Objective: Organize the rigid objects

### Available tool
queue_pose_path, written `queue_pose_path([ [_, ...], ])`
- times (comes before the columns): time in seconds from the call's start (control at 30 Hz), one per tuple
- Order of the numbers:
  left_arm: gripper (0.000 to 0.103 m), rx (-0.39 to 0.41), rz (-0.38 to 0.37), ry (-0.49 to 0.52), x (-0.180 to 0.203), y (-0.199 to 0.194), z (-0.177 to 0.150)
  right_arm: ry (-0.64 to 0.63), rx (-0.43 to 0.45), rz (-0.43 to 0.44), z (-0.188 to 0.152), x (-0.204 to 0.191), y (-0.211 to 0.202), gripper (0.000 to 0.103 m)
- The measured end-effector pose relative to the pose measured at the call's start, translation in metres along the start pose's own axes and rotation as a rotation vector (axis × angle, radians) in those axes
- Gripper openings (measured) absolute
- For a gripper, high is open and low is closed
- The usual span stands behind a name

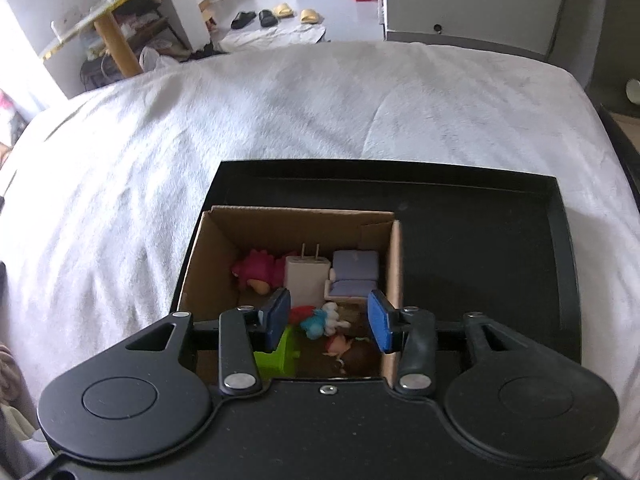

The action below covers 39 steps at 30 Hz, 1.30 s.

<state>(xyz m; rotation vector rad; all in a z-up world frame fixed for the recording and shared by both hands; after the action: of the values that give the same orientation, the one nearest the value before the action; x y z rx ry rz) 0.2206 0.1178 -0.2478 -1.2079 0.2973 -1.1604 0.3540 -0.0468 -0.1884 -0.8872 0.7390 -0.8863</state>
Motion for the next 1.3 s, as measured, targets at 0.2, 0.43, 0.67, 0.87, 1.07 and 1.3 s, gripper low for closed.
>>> queue_pose_path([
  [0.2, 0.023, -0.004, -0.001, -0.001, -0.001, -0.001, 0.000, 0.061, 0.033, 0.034, -0.013, 0.018, -0.026, 0.047],
  [0.43, 0.023, -0.001, 0.005, 0.012, 0.001, -0.015, 0.004, 0.113, 0.058, 0.065, -0.032, 0.031, -0.047, 0.055],
  [0.67, 0.024, 0.027, 0.033, 0.020, 0.005, -0.049, 0.009, 0.108, 0.082, 0.080, -0.047, 0.032, -0.066, 0.070],
  [0.87, 0.031, 0.047, 0.042, 0.050, 0.017, -0.085, 0.014, 0.130, 0.128, 0.087, -0.057, 0.040, -0.092, 0.087],
  [1.07, 0.061, 0.092, 0.044, 0.109, 0.040, -0.119, 0.009, 0.137, 0.175, 0.078, -0.069, 0.047, -0.119, 0.102],
  [1.3, 0.085, 0.120, 0.056, 0.151, 0.062, -0.150, -0.003, 0.133, 0.221, 0.038, -0.083, 0.050, -0.149, 0.103],
])
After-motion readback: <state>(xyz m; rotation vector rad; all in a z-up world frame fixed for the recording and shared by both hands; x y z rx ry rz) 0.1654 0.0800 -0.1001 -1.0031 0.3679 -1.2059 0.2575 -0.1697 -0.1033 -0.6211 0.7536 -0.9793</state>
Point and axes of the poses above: each gripper's, at about its wrist camera, not at the fingertips, and y roughly the way its jaws point, x to its right, z to its top, the point moved 3 cm from there along y, roughly the way its jaws point, and after that the axes turned 2 degrees about z, right-handed, at the moved point
